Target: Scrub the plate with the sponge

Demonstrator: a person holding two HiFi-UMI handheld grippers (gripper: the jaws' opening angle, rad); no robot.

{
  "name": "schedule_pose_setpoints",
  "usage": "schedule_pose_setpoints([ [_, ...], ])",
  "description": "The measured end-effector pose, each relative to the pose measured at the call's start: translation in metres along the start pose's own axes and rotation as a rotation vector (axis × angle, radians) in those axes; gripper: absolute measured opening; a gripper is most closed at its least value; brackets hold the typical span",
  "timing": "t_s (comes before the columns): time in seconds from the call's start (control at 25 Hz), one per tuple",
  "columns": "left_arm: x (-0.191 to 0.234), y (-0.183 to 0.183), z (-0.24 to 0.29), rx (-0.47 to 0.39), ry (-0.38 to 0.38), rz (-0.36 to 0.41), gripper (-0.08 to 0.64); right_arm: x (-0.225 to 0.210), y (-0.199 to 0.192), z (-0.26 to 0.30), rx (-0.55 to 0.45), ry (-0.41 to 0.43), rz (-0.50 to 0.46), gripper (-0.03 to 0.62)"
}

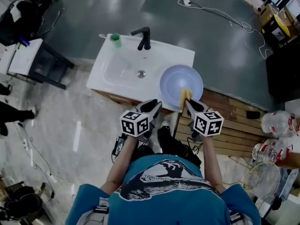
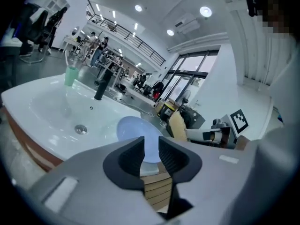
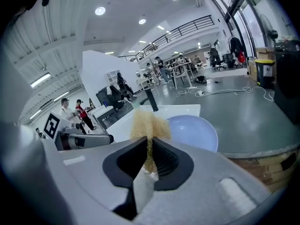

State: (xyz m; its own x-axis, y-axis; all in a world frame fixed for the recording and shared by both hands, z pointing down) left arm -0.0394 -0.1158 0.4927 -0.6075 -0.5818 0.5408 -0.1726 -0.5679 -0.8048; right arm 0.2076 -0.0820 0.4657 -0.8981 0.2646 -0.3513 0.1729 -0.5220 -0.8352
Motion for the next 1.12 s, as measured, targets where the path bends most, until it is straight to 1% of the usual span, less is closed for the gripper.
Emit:
schedule_pose_setpoints([
  [0.16, 0.023, -0.015, 0.035, 0.029, 0.062, -0.116, 0.135, -0.043, 0.015, 0.035, 0.072, -0.012, -0.082, 0.034],
  [0.32, 0.036, -0.034, 0.062, 0.082, 0.130, -0.193, 0.173, -0.085, 0.024, 0.074, 0.160, -0.037, -0.155, 0.034],
  [0.4, 0.042, -0.041, 0.074, 0.107, 0.175, -0.205, 0.181, -0.102, 0.026, 0.094, 0.217, -0.052, -0.202, 0.034],
  [0.48, 0.048, -0.046, 0.082, 0.116, 0.231, -0.205, 0.173, -0.115, 0.025, 0.113, 0.275, -0.069, -0.252, 0.034],
  [0.6, 0.055, -0.048, 0.089, 0.114, 0.303, -0.200, 0.110, -0.125, 0.024, 0.134, 0.338, -0.088, -0.314, 0.034],
  [0.68, 0.056, -0.048, 0.092, 0.115, 0.308, -0.197, 0.103, -0.127, 0.024, 0.144, 0.362, -0.093, -0.331, 0.034],
  [0.8, 0.057, -0.048, 0.095, 0.121, 0.285, -0.196, 0.068, -0.127, 0.023, 0.155, 0.385, -0.109, -0.328, 0.034],
  [0.92, 0.060, -0.048, 0.098, 0.139, 0.263, -0.175, 0.074, -0.128, 0.024, 0.164, 0.401, -0.130, -0.325, 0.034],
  [1.12, 0.061, -0.044, 0.098, 0.195, 0.226, -0.123, 0.077, -0.124, 0.024, 0.171, 0.416, -0.153, -0.319, 0.034],
])
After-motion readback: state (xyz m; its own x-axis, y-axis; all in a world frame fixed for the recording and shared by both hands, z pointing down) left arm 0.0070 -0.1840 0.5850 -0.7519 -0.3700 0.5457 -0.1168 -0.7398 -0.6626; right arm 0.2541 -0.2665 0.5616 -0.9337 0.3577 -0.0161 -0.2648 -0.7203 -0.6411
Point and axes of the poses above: the fingertips, and each gripper's own axes: z forward along the fingers, x to its left, y out of its top, the point moved 10 cm from there along -z, backward along the fingers, and after that the axes turned 8 degrees about -x, right-handed, at the moved point
